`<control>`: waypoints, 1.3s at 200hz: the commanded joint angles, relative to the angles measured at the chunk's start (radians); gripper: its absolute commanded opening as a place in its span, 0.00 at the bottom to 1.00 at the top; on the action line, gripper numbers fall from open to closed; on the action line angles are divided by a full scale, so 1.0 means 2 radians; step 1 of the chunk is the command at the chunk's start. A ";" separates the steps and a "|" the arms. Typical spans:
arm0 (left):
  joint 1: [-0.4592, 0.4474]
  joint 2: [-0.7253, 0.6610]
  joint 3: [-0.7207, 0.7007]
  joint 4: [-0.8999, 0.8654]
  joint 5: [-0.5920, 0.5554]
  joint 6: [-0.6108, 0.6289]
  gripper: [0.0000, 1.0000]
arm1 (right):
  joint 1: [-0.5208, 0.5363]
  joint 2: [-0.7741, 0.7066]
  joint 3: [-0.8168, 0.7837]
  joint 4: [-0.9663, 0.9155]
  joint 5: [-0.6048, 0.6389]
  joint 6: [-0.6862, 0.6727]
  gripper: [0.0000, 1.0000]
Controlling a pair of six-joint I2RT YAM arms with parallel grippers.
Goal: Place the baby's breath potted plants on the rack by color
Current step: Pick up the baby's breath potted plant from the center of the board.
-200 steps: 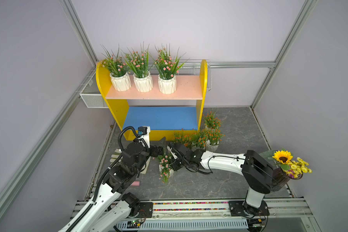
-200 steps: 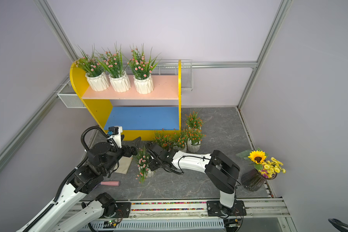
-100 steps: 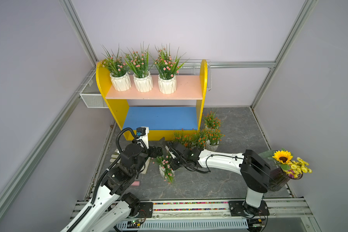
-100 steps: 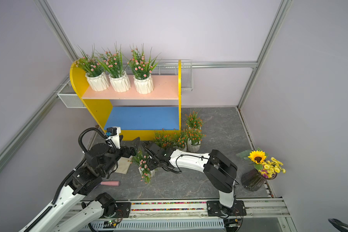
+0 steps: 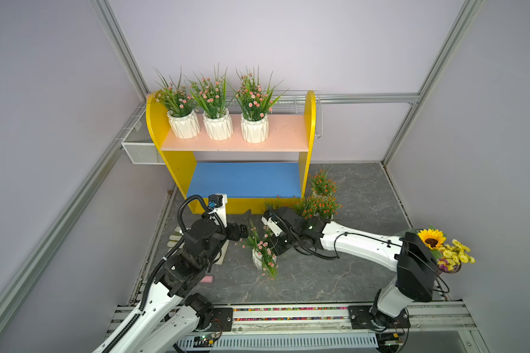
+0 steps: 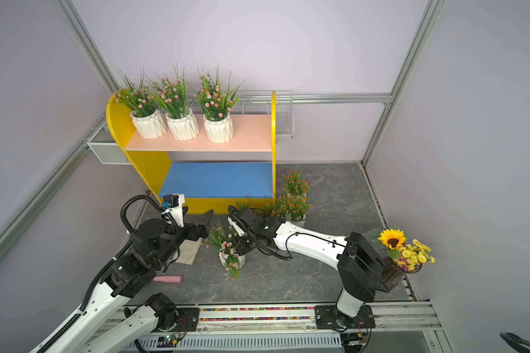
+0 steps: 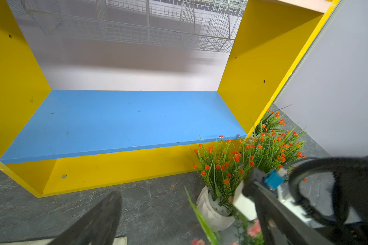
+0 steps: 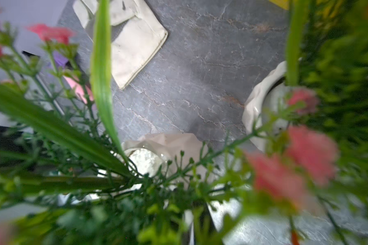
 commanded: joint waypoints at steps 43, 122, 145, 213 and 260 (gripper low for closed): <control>-0.002 0.009 -0.021 0.044 0.068 0.017 1.00 | -0.070 -0.123 -0.023 -0.081 -0.042 -0.032 0.11; -0.004 0.033 -0.054 0.117 0.198 0.036 1.00 | -0.169 -0.218 -0.020 -0.159 -0.072 -0.063 0.11; -0.005 0.039 -0.064 0.141 0.200 0.018 0.99 | -0.185 -0.227 -0.017 -0.165 -0.079 -0.067 0.11; -0.065 0.077 -0.083 0.194 0.219 0.042 1.00 | -0.202 -0.212 -0.007 -0.159 -0.103 -0.072 0.12; -0.136 0.118 -0.090 0.240 0.195 0.074 1.00 | -0.205 -0.197 0.003 -0.157 -0.121 -0.074 0.12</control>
